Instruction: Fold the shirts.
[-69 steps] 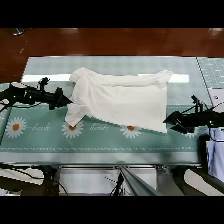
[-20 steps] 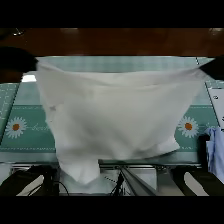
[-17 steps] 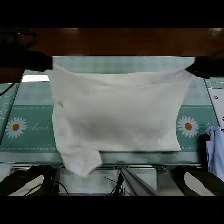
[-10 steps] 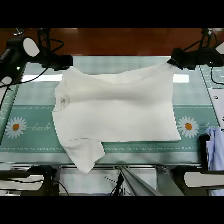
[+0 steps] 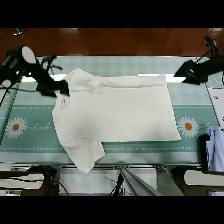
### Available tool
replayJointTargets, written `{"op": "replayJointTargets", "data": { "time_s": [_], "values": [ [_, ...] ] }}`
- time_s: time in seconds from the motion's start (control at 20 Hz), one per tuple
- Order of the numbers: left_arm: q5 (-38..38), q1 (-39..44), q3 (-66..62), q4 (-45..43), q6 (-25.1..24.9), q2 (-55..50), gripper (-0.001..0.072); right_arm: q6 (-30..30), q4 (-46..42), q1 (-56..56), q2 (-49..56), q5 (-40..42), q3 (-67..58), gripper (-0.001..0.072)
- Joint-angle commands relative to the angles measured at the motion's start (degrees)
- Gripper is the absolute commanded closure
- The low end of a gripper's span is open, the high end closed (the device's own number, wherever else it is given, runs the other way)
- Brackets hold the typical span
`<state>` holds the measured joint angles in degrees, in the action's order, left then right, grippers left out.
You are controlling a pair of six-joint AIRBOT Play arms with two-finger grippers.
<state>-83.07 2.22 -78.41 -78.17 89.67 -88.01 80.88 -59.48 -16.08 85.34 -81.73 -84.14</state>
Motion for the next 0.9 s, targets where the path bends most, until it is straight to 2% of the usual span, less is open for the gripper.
{"op": "replayJointTargets", "data": {
  "time_s": [0.0,0.15,0.35,0.5,0.6,0.75,0.85],
  "values": [
    [-5.1,-7.2,18.3,3.5,-1.7,7.6,0.0005,-0.8,-5.7,-1.5,-16.3,4.5,22.6,0.0096],
    [1.0,-17.9,32.6,12.8,-5.9,18.2,0.0005,-1.7,-0.7,-1.5,-33.2,11.6,43.1,0.0096],
    [5.6,-26.7,45.0,18.2,-9.2,27.4,0.0005,-1.7,7.3,-1.5,-46.5,12.2,55.6,0.0096],
    [8.3,-27.6,51.8,18.4,-9.8,29.0,0.0005,-1.6,9.3,-1.5,-49.0,11.7,57.5,0.0096],
    [10.5,-27.6,55.3,22.7,-14.0,29.0,0.0004,-1.6,13.3,-1.5,-49.0,11.3,57.5,0.0096],
    [11.3,-27.5,60.2,34.3,-22.3,29.0,0.0005,-2.4,20.2,-1.5,-49.0,11.5,57.5,0.0096],
    [13.2,-27.5,62.2,36.0,-23.3,29.0,0.0005,-2.4,21.2,-1.9,-49.0,12.8,57.4,0.0096]
  ]
}}
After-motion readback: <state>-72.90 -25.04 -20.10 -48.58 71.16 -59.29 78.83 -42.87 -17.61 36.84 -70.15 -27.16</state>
